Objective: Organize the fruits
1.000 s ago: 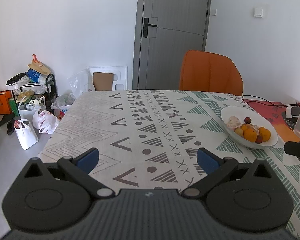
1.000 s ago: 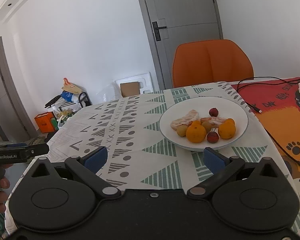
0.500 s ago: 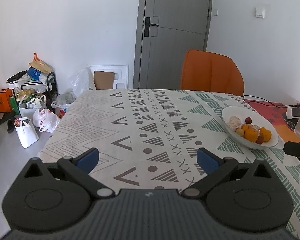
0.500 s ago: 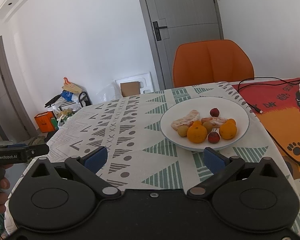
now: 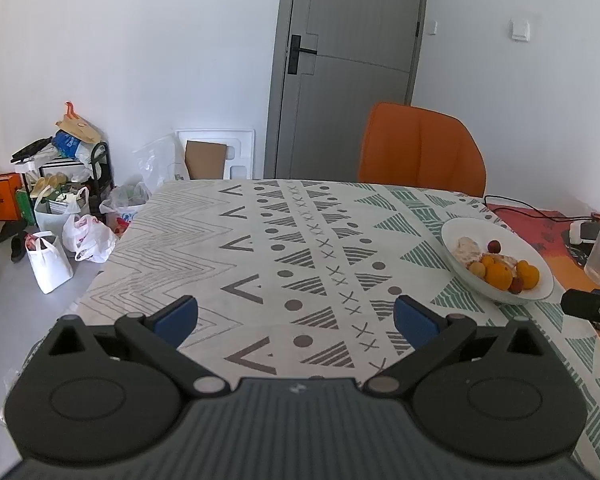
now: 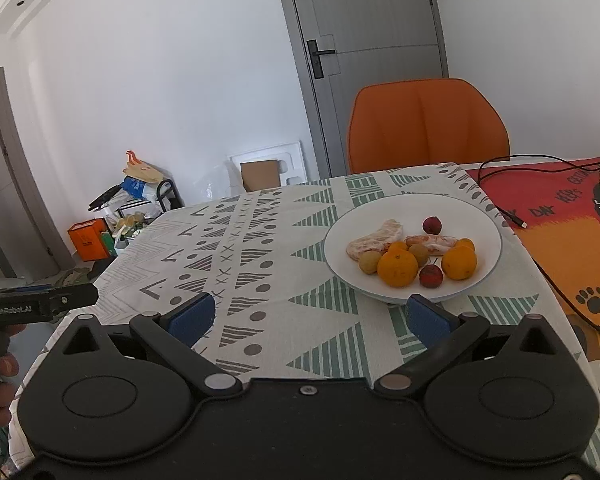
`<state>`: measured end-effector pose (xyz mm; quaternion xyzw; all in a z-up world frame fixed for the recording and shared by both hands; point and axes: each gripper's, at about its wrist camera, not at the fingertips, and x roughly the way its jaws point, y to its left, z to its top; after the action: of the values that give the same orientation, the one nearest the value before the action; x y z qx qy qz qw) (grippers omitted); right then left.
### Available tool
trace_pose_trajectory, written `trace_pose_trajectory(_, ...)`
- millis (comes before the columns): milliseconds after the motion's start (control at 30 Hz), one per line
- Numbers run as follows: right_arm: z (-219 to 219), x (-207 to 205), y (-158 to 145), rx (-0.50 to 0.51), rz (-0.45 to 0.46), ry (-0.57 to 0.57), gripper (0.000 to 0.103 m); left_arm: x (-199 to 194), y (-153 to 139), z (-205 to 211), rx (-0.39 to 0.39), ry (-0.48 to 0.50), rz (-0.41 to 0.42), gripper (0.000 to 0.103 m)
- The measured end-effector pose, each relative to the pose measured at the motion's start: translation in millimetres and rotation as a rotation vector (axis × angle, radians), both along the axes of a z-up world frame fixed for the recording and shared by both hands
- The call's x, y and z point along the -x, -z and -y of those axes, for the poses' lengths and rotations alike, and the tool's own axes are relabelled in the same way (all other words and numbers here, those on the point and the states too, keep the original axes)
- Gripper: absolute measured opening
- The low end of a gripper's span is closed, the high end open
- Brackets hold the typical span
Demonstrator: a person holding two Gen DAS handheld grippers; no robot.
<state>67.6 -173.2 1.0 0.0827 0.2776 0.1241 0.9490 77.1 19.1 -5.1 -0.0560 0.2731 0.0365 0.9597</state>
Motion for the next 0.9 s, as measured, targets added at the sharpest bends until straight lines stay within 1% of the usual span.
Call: trace_pose_trajectory(900,6.5,-0.2,5.6,-0.01,-0.008,0.02,0.103,2.3,-2.2,4.1,-0.027,0.016,0.008,0.103)
